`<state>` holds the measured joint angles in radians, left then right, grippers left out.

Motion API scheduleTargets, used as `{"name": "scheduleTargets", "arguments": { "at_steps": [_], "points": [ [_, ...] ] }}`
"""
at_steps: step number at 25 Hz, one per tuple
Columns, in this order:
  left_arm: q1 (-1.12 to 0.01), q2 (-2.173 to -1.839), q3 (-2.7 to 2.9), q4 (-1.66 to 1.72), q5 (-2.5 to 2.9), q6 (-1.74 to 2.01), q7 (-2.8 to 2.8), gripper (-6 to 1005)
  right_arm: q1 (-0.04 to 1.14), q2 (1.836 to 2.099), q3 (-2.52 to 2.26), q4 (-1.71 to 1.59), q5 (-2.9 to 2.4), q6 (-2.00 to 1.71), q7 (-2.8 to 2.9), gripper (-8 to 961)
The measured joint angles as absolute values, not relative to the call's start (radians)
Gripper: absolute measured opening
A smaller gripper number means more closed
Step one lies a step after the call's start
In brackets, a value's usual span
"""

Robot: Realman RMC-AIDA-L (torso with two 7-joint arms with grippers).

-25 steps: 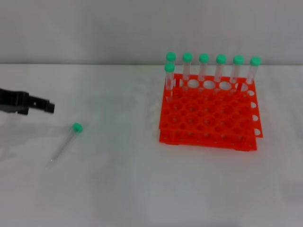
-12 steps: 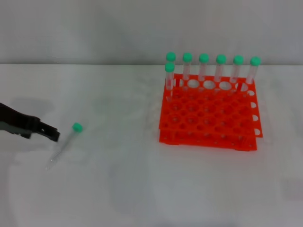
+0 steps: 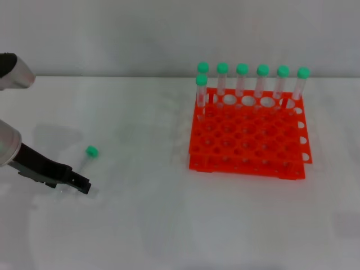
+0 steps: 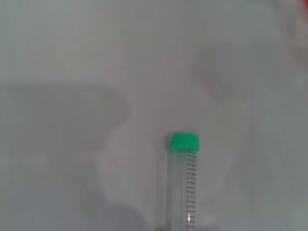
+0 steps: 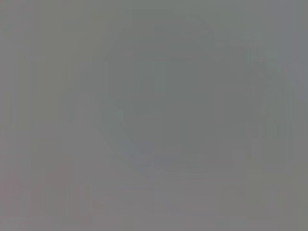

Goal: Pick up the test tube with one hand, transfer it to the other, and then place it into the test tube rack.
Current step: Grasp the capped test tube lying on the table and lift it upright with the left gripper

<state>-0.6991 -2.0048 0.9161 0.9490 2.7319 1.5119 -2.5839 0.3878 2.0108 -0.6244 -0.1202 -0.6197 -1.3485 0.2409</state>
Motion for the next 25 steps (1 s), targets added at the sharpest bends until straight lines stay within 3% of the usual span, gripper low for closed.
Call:
{"name": "scheduleTargets", "arguments": {
  "at_steps": [16,18,25],
  "points": [
    [-0.716,-2.01,0.917,0.899,2.803,1.496,-2.595,792,0.379,2.011,-0.621,-0.111,-0.62,-1.348,0.241,880],
    [-0.718,-2.01,0.915,0.899,2.808,1.495,-2.595,605,0.379,2.011,-0.621,-0.11,-0.62,-1.348,0.241,880],
    [-0.719,-2.002,0.909,0.902,2.81,1.467,-2.598,539,0.382,2.011,-0.621,-0.112,-0.62,-1.348,0.241,879]
  ]
}}
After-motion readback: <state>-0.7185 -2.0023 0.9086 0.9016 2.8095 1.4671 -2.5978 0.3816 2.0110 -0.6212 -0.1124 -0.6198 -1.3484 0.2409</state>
